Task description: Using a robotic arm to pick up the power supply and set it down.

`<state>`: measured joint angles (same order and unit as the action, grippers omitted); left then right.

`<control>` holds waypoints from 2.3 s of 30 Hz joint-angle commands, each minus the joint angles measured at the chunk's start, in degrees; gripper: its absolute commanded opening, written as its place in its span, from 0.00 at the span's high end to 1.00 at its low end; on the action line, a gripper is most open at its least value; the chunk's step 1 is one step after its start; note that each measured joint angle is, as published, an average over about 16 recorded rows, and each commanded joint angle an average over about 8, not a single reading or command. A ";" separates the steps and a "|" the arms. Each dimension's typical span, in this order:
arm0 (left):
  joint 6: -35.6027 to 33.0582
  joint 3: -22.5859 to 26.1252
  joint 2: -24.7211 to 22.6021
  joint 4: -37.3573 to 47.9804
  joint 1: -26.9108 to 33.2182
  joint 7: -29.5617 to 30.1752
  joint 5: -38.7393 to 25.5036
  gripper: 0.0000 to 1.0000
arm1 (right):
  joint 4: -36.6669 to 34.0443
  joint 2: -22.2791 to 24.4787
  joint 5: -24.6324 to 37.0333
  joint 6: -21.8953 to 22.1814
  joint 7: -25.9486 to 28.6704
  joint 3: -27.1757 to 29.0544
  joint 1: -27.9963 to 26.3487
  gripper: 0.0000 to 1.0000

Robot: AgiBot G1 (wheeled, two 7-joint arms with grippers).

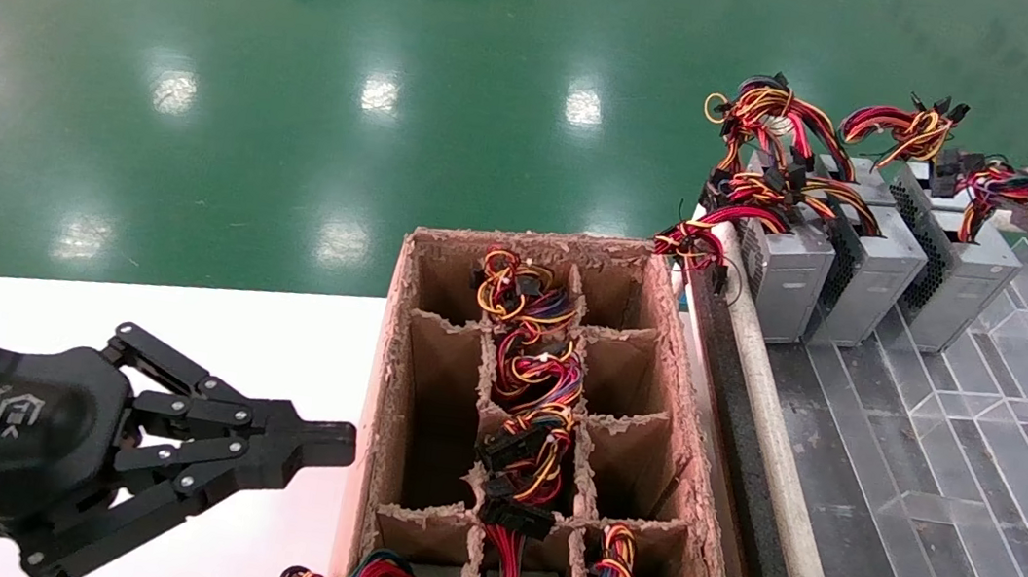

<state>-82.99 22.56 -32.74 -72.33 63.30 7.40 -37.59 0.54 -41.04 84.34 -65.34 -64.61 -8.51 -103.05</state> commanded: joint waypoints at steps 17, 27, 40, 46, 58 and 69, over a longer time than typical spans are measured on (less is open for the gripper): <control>0.00 0.01 0.00 0.00 0.00 0.00 0.00 0.38 | -1.14 3.27 -1.00 -11.31 6.23 0.74 -2.85 0.00; 0.00 0.01 0.00 0.00 0.00 0.00 0.01 0.00 | 7.20 3.91 -5.53 -13.29 13.19 -0.18 1.93 0.00; 0.00 0.01 0.00 0.00 0.00 -0.01 0.01 0.00 | 23.26 4.43 -14.55 -15.02 28.36 -1.97 11.58 0.00; 0.00 0.01 0.00 0.00 0.00 -0.01 0.01 0.00 | 30.68 4.67 -18.71 -15.81 35.36 -2.79 16.04 0.00; 0.01 0.02 0.01 0.00 0.00 -0.01 0.01 0.00 | 45.51 5.14 -27.03 -17.41 49.37 -4.45 24.95 0.00; 0.01 0.02 0.01 0.00 0.01 -0.01 0.01 0.00 | 59.09 5.58 -34.65 -18.86 62.19 -5.96 33.10 0.00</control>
<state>-82.98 22.58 -32.74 -72.33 63.30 7.39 -37.58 59.64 -35.47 49.68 -84.20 -2.42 -14.47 -69.94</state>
